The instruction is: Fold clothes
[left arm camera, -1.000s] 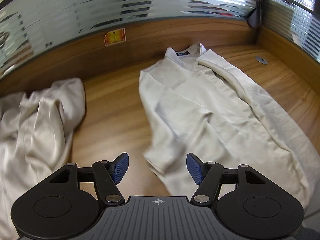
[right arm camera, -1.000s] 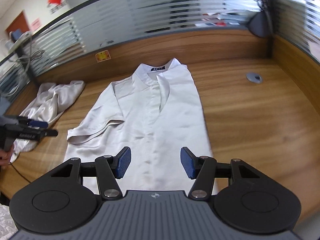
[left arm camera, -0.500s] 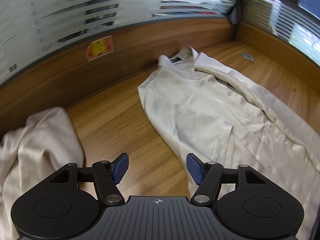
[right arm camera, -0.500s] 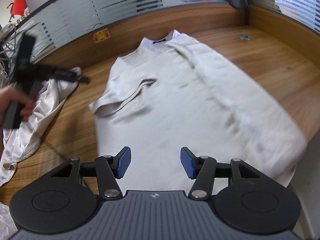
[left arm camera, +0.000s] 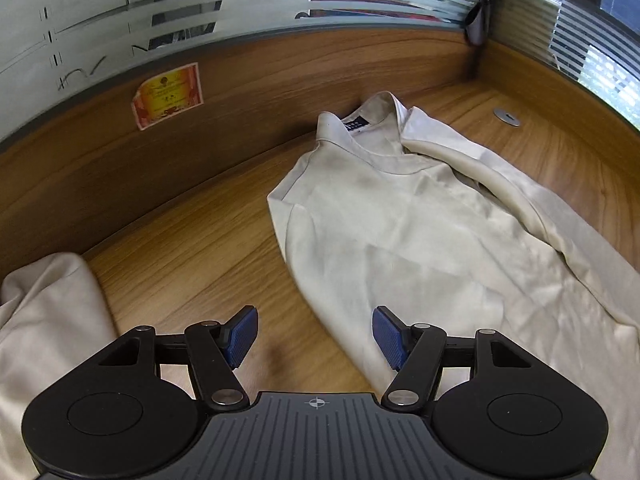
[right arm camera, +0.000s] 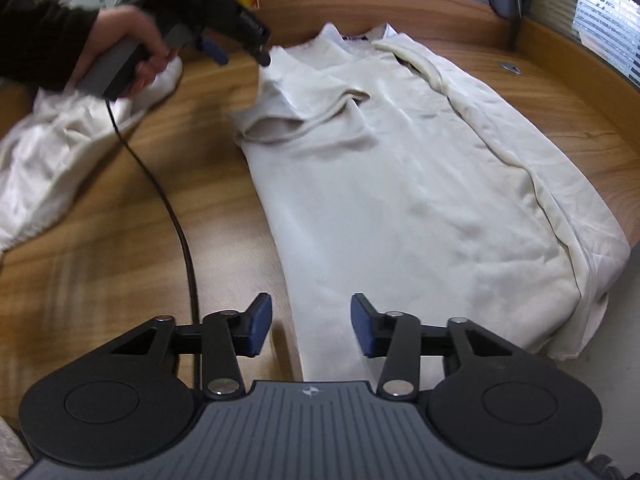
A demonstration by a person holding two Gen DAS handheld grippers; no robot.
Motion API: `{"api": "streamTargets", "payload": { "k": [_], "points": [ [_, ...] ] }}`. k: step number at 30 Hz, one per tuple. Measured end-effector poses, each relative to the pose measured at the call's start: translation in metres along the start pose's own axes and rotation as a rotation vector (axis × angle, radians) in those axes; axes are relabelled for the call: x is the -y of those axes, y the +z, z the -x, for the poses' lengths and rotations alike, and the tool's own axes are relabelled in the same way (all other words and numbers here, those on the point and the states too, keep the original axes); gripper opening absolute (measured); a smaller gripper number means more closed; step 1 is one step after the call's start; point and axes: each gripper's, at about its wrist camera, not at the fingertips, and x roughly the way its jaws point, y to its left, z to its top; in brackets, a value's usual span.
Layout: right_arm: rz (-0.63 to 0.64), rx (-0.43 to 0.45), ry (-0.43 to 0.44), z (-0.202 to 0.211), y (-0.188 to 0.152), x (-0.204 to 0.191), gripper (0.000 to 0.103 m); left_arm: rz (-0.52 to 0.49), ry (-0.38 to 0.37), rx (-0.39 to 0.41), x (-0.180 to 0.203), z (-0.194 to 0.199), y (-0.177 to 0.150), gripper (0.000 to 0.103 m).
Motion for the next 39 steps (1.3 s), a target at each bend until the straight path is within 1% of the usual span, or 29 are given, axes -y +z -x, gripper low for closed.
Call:
{"api": "streamTargets", "payload": {
  "k": [3,5,6,7,8,9,10,11,12,13,19,22,26,29,32,39],
  "points": [
    [-0.009,-0.016,-0.020,-0.006,-0.002,0.003,0.042,0.006,-0.005,-0.003,0.002,-0.011,0.006,0.066],
    [-0.012,-0.016,-0.027,-0.007,-0.002,0.004,0.041,-0.009,0.002,-0.005,0.005,-0.019,0.010,0.066],
    [-0.014,-0.013,-0.029,-0.007,-0.002,0.004,0.040,-0.019,0.006,-0.007,0.007,-0.023,0.012,0.064],
    [-0.013,-0.011,-0.031,-0.008,-0.002,0.004,0.035,-0.025,0.013,-0.012,0.009,-0.028,0.013,0.061],
    [-0.009,-0.010,-0.034,-0.007,-0.002,0.005,0.030,-0.025,0.018,-0.023,0.009,-0.033,0.014,0.051],
    [-0.006,-0.011,-0.036,-0.007,-0.001,0.005,0.019,-0.024,0.023,-0.033,0.009,-0.037,0.015,0.040],
    [-0.006,-0.014,-0.035,-0.007,-0.001,0.006,0.007,-0.017,0.023,-0.045,0.009,-0.041,0.015,0.033],
    [-0.014,-0.016,-0.032,-0.007,0.001,0.008,0.004,-0.020,0.025,-0.039,0.009,-0.042,0.014,0.020],
    [-0.028,-0.014,-0.027,-0.006,0.002,0.011,0.003,-0.023,0.028,-0.032,0.009,-0.043,0.014,0.009],
    [-0.043,-0.008,-0.019,-0.003,0.003,0.014,0.002,-0.015,0.027,-0.029,0.008,-0.043,0.015,0.006],
    [-0.082,0.036,0.006,0.018,0.019,0.032,0.002,0.046,0.018,0.009,0.011,-0.031,0.029,0.005],
    [-0.096,0.055,-0.003,0.027,0.029,0.047,0.002,0.074,0.017,0.021,0.015,-0.028,0.040,0.005],
    [-0.132,0.059,-0.033,0.028,0.041,0.078,0.002,0.097,0.039,0.033,0.025,-0.029,0.054,0.005],
    [-0.162,0.058,-0.054,0.025,0.047,0.106,0.002,0.096,0.052,0.037,0.037,-0.034,0.067,0.005],
    [-0.188,0.053,-0.065,0.016,0.055,0.135,0.002,0.074,0.066,0.040,0.055,-0.041,0.081,0.005],
    [-0.212,0.040,-0.072,-0.003,0.071,0.187,0.002,0.048,0.109,0.025,0.096,-0.061,0.114,0.005]
  ]
}}
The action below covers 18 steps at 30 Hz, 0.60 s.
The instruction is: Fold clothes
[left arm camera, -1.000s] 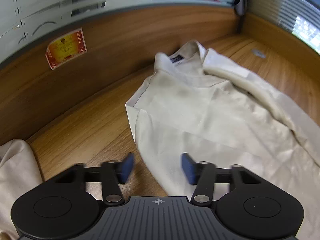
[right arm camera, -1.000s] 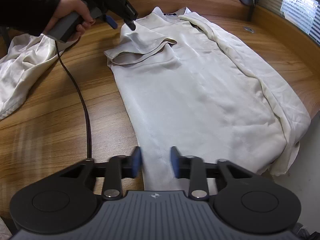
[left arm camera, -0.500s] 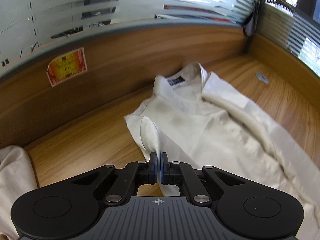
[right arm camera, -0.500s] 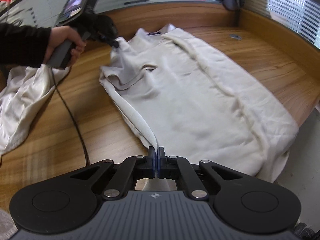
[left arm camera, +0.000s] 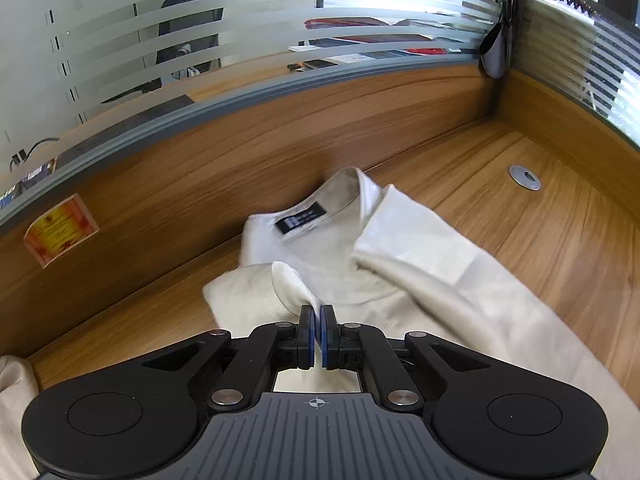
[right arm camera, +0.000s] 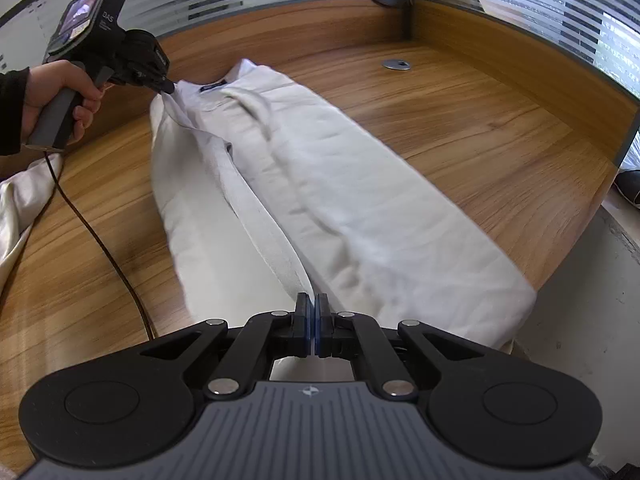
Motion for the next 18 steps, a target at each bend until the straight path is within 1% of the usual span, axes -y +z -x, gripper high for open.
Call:
{"api": "streamTargets", "payload": {
  "k": [5,8,11,14,16,17,18],
  "points": [
    [-0.012,-0.037,0.019,-0.015,0.014,0.024,0.002,-0.007,0.031,-0.032,0.017,-0.017,0.011,0.005],
    [-0.010,-0.056,0.028,-0.025,0.019,0.031,0.002,-0.003,0.043,-0.054,0.022,-0.030,0.013,0.006],
    [-0.002,-0.072,0.023,-0.032,0.020,0.037,0.002,-0.025,0.061,-0.033,0.027,-0.037,0.013,0.006],
    [-0.015,-0.089,0.024,-0.037,0.022,0.043,0.003,-0.045,0.060,-0.038,0.032,-0.045,0.016,0.006],
    [-0.025,-0.098,0.025,-0.039,0.023,0.047,0.005,-0.037,0.044,-0.037,0.032,-0.048,0.019,0.013],
    [-0.022,-0.100,0.023,-0.039,0.024,0.048,0.006,-0.028,0.030,-0.035,0.031,-0.048,0.021,0.025],
    [-0.017,-0.099,0.018,-0.039,0.027,0.048,0.011,-0.016,0.016,-0.012,0.028,-0.044,0.022,0.035]
  ]
}}
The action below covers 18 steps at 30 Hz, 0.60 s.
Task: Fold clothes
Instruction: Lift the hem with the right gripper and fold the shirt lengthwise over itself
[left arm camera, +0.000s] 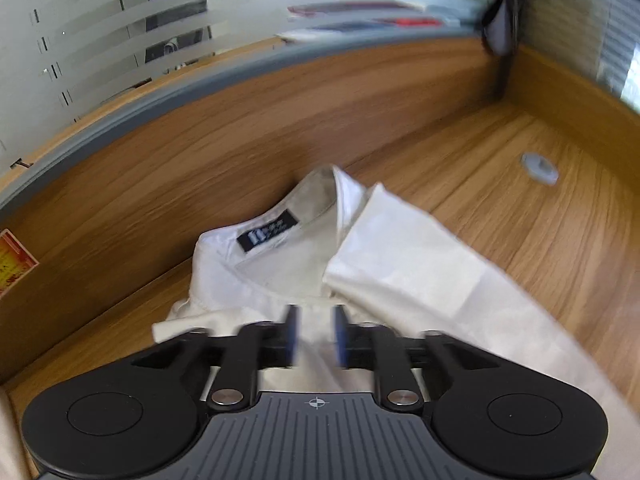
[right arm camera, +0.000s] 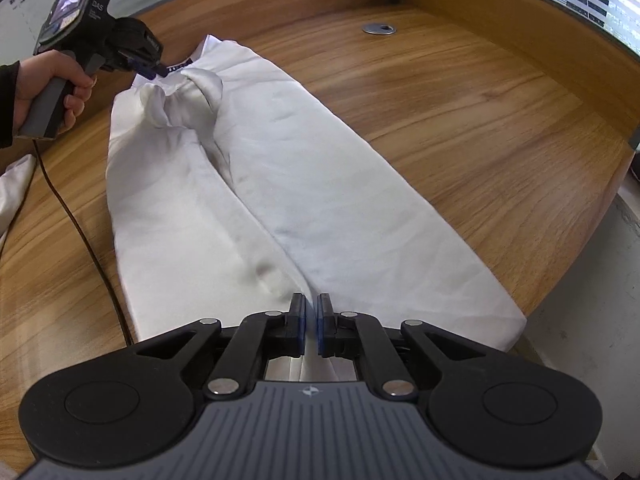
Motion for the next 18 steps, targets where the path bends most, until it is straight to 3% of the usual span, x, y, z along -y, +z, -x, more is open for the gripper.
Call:
{"api": "streamTargets", "payload": {
  "k": [3,7,18],
  "points": [
    [0.018,0.012,-0.006,0.006,0.006,0.002,0.019,0.019,-0.030,0.069,-0.009,0.016,0.003,0.043],
    [0.038,0.027,0.031,0.019,0.013,0.004,0.029,0.041,-0.055,0.073,-0.027,0.037,0.000,0.050],
    [0.129,-0.015,0.138,0.062,-0.007,0.018,0.033,0.066,-0.057,0.049,-0.065,0.123,-0.072,0.055]
  ]
}}
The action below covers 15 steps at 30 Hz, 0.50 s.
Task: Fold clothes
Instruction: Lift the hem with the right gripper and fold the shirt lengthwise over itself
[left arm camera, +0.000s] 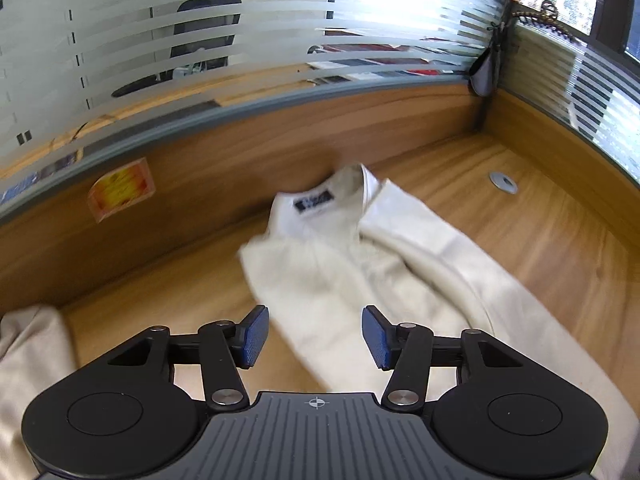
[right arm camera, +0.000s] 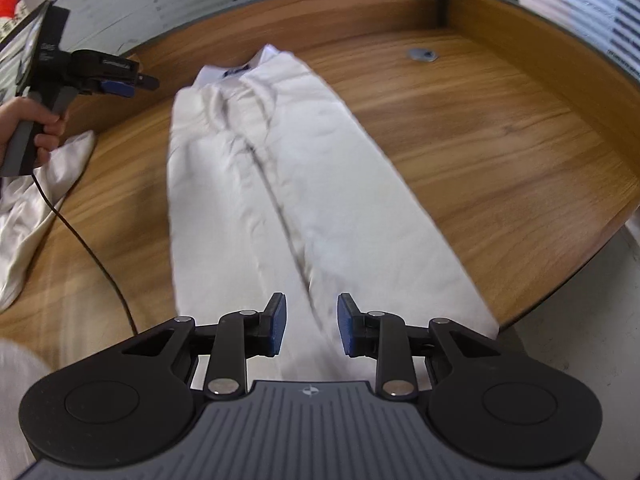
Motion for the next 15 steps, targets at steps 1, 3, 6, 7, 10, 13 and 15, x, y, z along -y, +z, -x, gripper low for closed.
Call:
{"api": "streamTargets", "payload": {
  "k": [1,3,6,7,10,13,15],
  "points": [
    [0.003,-0.009,-0.002,0.002,-0.005,0.001,0.035,-0.003,0.001,0.000,0.000,0.009,-0.008,0.056],
    [0.003,-0.032,-0.005,0.004,-0.017,0.004,0.036,-0.017,-0.004,-0.001,0.002,0.026,-0.023,0.058],
    [0.012,-0.056,-0.003,0.007,-0.036,0.008,0.039,-0.043,-0.016,-0.009,0.008,0.046,-0.044,0.059],
    [0.025,-0.064,-0.004,0.006,-0.042,0.007,0.047,-0.053,-0.026,-0.016,0.012,0.051,-0.051,0.059],
    [0.077,-0.077,-0.001,0.001,-0.058,0.001,0.058,-0.082,-0.046,-0.032,0.023,0.065,-0.071,0.059],
    [0.139,-0.111,-0.030,-0.014,-0.071,-0.004,0.058,-0.122,-0.067,-0.041,0.035,0.079,-0.089,0.059],
    [0.180,-0.130,-0.058,-0.022,-0.078,-0.007,0.056,-0.140,-0.079,-0.043,0.042,0.089,-0.099,0.059]
  ]
}}
